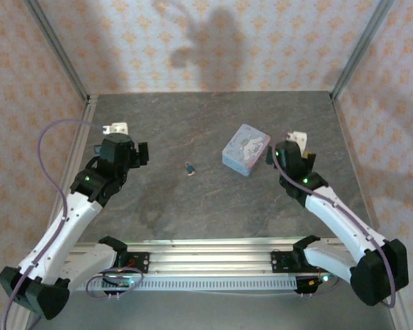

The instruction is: Unlock the padlock with the key

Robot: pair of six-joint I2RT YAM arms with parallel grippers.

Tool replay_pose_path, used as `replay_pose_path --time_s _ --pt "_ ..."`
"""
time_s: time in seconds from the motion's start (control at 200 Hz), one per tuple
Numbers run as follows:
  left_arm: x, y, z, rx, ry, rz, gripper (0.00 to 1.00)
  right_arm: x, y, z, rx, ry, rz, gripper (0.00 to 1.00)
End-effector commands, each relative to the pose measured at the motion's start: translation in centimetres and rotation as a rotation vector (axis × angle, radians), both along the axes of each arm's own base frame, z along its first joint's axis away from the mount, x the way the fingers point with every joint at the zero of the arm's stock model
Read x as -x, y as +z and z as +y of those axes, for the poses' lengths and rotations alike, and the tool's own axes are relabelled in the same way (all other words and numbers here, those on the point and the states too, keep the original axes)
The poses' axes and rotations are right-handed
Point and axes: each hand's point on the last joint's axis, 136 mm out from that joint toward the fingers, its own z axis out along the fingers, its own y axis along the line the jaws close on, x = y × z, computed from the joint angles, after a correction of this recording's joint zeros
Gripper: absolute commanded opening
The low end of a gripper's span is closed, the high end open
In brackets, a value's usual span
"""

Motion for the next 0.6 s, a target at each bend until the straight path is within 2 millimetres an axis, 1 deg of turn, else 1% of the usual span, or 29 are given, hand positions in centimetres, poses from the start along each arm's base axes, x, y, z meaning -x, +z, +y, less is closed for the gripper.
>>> replay_pose_path --time_s 0.0,0.12,0.24,0.285,0.31,0.345,0.435,0.495,0.55,0.596 --pt "0.0 -0.2 4.1 -0.094 0.152 -0.050 1.00 0.2 0.5 -2.9 0.034 -0.107 -0.155 1.00" --pt "-0.8 -4.4 3.7 -0.108 0.086 -0.007 1.00 0.5 -1.0 -4.8 0.026 -0.165 -0.228 1.00" --pt "-1.2 -8.1 4.0 -0.085 0.097 -0.004 1.00 0.2 -2.1 -5.5 -0.034 -0.158 -0.317 1.00" --pt "-1.4 -8.9 4.5 -0.063 0.145 -0.056 1.00 0.1 -2.5 -5.5 -0.053 -0.140 -0.355 1.00" --pt "-1.4 -9.2 4.8 -0.049 0.175 -0.089 1.00 0.0 -2.3 -5.4 -0.061 -0.126 -0.385 1.00" --pt "-1.5 -9.8 4.9 -0.040 0.186 -0.123 1.00 0.2 -2.7 -5.5 -0.063 -0.121 -0.405 1.00" --pt "-2.0 -10.9 4.5 -0.027 0.158 -0.192 1.00 0.1 -3.5 -6.2 -0.059 -0.139 -0.404 1.00" --pt "-2.5 -11.2 4.0 -0.024 0.123 -0.231 1.00 -0.4 -4.2 -6.5 -0.059 -0.141 -0.382 1.00" --pt "-2.9 -11.6 3.6 -0.041 0.094 -0.239 1.00 -0.9 -4.6 -6.7 -0.068 -0.141 -0.380 1.00" --pt "-3.3 -12.0 3.6 -0.061 0.083 -0.232 1.00 -1.4 -4.6 -6.7 -0.075 -0.140 -0.391 1.00"
